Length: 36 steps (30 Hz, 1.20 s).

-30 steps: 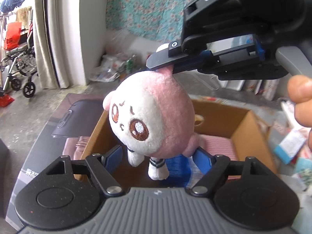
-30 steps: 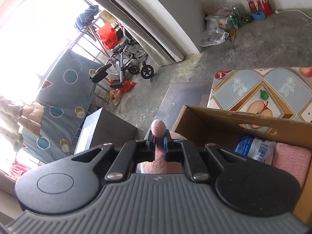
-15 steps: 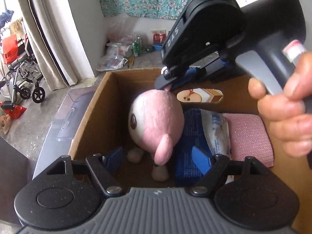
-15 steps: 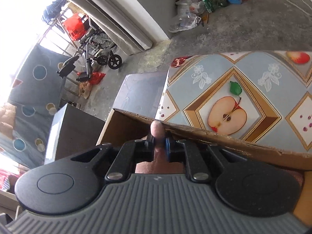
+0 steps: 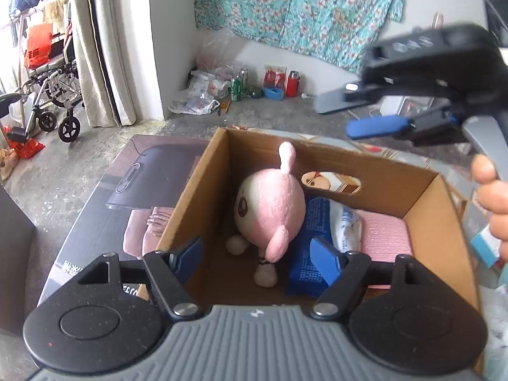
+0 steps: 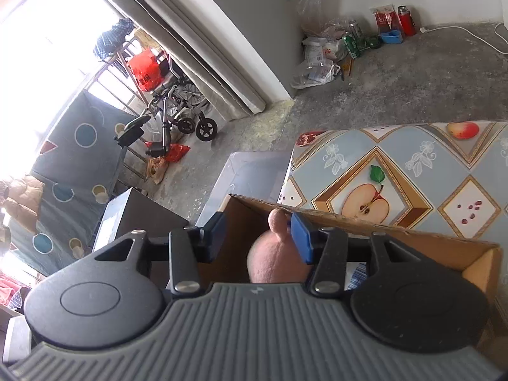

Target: Organize soft objects

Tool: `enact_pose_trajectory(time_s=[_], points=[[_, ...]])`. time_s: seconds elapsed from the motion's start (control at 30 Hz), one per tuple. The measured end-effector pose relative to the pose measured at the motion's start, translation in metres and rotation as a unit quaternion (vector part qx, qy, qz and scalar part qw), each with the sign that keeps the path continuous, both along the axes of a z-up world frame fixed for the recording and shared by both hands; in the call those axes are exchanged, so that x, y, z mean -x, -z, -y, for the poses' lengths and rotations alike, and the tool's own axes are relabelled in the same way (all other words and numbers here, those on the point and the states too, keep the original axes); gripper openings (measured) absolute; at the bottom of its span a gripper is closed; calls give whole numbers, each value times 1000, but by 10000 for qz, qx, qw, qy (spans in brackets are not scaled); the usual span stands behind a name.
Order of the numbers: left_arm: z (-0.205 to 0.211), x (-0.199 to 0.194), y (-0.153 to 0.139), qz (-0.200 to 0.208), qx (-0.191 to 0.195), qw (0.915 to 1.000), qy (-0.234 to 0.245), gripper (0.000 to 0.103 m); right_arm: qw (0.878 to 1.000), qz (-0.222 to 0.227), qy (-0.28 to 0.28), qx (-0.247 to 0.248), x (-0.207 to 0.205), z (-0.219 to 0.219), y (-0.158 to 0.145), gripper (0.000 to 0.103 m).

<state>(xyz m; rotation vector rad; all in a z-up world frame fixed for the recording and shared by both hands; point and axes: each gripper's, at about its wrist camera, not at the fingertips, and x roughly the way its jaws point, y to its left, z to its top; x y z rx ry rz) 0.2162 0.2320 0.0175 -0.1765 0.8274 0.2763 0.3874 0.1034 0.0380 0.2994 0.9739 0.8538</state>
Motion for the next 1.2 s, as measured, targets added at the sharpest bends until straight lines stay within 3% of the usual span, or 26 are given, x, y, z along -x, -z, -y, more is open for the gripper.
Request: enact_pose_trajectory(time_s=[0.23,0.37,0.53,0.7,0.87,1.1,1.2], points=[[26,50,-34,437,290,9983,249,76,9986,377,233,277,56,107,-44,74],[66,79,-46,796,429,9924,836,77,9946,554,627,618,93,192,-58,76],[131,107,-45,1093,674,9778,1655,80,9840,692,1411,841,141,306,-62,78],[194,120,-33,1170,802,9609,2380,80,9708,554,2149,910,195,406,-43,78],[248,126,-15,1132,861,9467,2889,80,9592,289,2677,865,233,474,-12,78],[311,115,5,1088,629,9342,3337,76,9523,-124,2928,845,244,512,32,78],[337,107,18,899,792,9262,3575,72,9493,-152,2972,1015,232,517,40,77]])
